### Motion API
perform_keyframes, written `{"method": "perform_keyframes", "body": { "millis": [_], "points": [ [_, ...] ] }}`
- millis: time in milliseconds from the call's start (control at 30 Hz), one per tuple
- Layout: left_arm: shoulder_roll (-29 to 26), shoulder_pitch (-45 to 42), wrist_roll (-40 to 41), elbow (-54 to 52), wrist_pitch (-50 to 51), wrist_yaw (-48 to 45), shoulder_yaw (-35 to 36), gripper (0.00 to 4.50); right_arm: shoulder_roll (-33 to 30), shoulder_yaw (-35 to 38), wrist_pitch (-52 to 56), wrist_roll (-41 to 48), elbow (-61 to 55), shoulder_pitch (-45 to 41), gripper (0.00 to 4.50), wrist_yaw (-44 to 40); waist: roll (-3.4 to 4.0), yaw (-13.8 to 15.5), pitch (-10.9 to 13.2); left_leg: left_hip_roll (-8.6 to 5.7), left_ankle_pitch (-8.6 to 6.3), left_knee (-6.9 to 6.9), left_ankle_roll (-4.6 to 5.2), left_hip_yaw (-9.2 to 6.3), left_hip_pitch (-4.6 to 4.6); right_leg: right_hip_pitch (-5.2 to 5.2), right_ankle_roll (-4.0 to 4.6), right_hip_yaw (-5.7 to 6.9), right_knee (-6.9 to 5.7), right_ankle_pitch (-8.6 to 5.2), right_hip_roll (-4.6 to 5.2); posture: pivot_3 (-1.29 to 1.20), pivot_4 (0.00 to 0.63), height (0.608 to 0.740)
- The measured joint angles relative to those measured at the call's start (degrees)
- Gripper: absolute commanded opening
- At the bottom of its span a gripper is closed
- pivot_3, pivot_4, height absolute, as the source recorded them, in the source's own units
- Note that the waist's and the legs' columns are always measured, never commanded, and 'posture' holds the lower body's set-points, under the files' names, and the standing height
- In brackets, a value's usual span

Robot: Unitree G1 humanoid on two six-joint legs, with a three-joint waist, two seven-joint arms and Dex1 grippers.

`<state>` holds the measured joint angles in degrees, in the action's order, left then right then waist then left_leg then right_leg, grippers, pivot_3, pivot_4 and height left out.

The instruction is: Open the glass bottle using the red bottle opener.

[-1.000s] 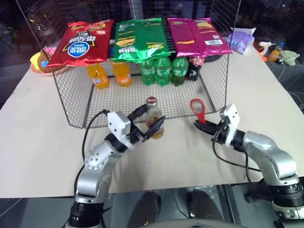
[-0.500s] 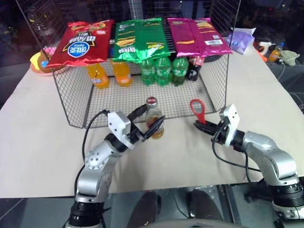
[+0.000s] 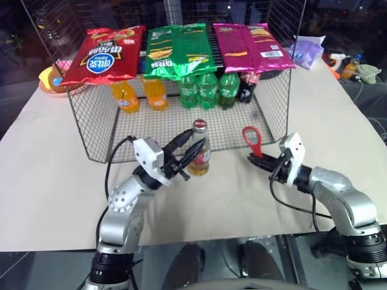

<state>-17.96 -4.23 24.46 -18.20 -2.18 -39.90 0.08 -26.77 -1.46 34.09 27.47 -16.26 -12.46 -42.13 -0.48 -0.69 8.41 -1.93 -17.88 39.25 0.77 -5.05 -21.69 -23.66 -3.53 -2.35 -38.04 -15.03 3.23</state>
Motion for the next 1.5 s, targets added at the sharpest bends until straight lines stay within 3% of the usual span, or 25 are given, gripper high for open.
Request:
{"method": "perform_keyframes", "body": {
  "millis": [200, 367, 500, 733, 1067, 1500],
  "points": [
    [-0.3, 0.2, 0.1, 0.0, -0.2, 0.0, 0.0, 1.18, 0.7, -1.3, -0.9, -0.9, -0.1, -3.1, 0.0, 0.3, 0.0, 0.0, 0.0, 0.0, 0.0, 0.0, 0.0, -0.01, 0.02, 0.02, 0.0, 0.01, 0.0, 0.0, 0.0, 0.0, 0.15, 0.74],
    [-0.5, 1.0, 0.1, -0.5, -0.7, 0.1, 0.1, 1.18, 0.7, -5.0, -5.5, -6.6, 0.1, -6.9, 0.0, 1.3, 0.01, -0.1, 0.0, 0.0, 0.0, 0.0, 0.0, -0.01, 0.03, 0.02, 0.0, 0.01, 0.0, 0.0, 0.0, 0.0, 0.15, 0.74],
    [-0.6, 1.5, 0.0, -1.0, -0.8, 0.2, 0.1, 1.18, 1.3, -9.9, -15.1, -16.0, 3.8, -11.2, 0.0, 2.9, 0.01, -0.1, 0.0, -0.01, 0.0, 0.0, -0.01, 0.0, 0.04, 0.02, 0.0, 0.01, -0.01, 0.0, 0.0, 0.0, 0.15, 0.74],
    [-0.6, 1.6, -0.1, -1.2, -0.8, 0.3, -0.1, 1.18, 8.1, -14.1, -35.0, -27.5, 12.4, -14.0, 0.0, 9.2, 0.02, -0.1, 0.0, -0.02, 0.01, 0.0, -0.01, 0.0, 0.03, 0.01, 0.0, 0.02, 0.01, 0.0, 0.0, 0.0, 0.15, 0.74],
    [-0.6, 1.1, -0.1, -0.8, -0.8, 0.2, -0.2, 1.18, 9.7, -15.6, -58.5, -36.9, 21.9, -14.8, 0.0, 14.7, 0.02, -0.2, 0.0, -0.01, 0.01, -0.01, -0.02, 0.0, 0.05, 0.01, 0.0, 0.02, 0.0, 0.0, -0.03, 0.0, 0.15, 0.74],
    [-0.5, 0.9, -0.1, -0.2, -0.9, 0.2, -0.2, 1.18, 9.3, -16.2, -66.8, -46.2, 30.9, -17.5, 0.0, 22.4, 0.08, -0.2, -0.1, -0.01, 0.01, -0.01, -0.02, 0.07, 0.16, 0.08, 0.01, -0.04, -0.02, 0.0, -0.05, 0.0, 0.15, 0.74]
  ]
}}
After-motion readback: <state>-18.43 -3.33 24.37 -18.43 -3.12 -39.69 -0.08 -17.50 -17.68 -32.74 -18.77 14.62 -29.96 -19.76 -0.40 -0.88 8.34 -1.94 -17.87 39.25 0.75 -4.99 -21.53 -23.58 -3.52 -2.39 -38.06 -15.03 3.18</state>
